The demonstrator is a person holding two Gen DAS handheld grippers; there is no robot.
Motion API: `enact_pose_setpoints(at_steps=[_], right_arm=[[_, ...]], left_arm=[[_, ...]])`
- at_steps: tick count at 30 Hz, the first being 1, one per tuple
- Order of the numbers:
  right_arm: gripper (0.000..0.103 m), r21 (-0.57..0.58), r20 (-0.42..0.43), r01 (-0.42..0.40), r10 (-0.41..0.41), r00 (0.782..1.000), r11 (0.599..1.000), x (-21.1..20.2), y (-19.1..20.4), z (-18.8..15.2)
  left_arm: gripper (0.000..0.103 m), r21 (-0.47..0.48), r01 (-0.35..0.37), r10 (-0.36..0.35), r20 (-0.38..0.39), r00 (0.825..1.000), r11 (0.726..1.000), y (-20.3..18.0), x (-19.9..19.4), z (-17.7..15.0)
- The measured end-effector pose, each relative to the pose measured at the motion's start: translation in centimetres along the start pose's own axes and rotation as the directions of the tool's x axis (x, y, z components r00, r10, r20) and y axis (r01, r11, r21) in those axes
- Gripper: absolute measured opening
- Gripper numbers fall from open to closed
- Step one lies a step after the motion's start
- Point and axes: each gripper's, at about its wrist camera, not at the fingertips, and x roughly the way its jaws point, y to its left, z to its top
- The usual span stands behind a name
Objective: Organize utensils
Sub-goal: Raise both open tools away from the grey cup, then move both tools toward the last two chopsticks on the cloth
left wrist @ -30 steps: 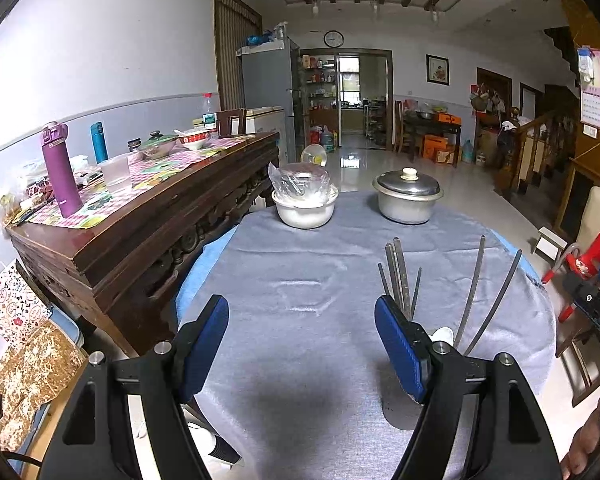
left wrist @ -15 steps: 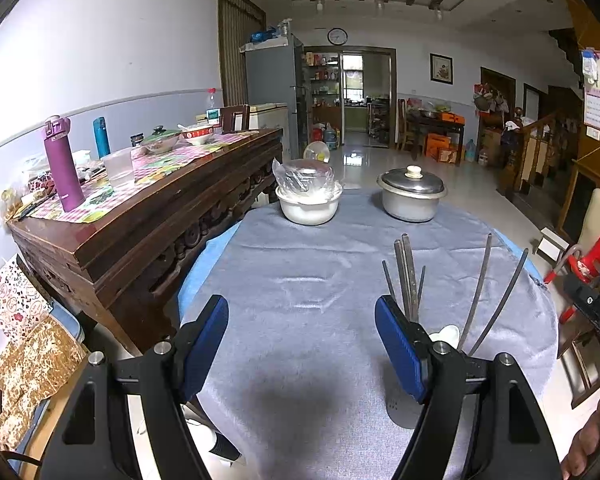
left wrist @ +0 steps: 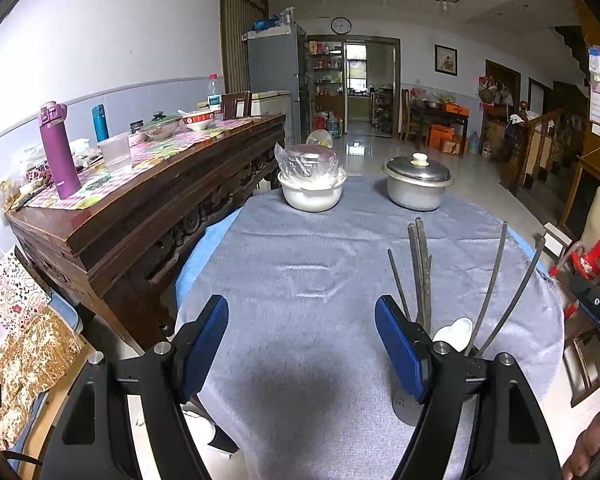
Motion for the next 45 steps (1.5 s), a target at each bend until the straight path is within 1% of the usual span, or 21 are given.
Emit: enact_pose_setpoints(at_steps=[24,45], right_arm=[[0.046,0.023,-0.074,0.046,-0.044,0.996,0.999,3.1,-1.2,-1.3],[0.046,0.053,-0.152,0.088,-0.079,0.985,0.995,6.7,-2.9,-2.4]], left_arm=[[0.076,-0.036,-0.018,0.015,-0.085,0.996,0.999,1.5,4.6,-1.0],[0.076,-0.056,-0.044,0.034,-0.169,0.985,0.997,2.3,9.2,-1.8]])
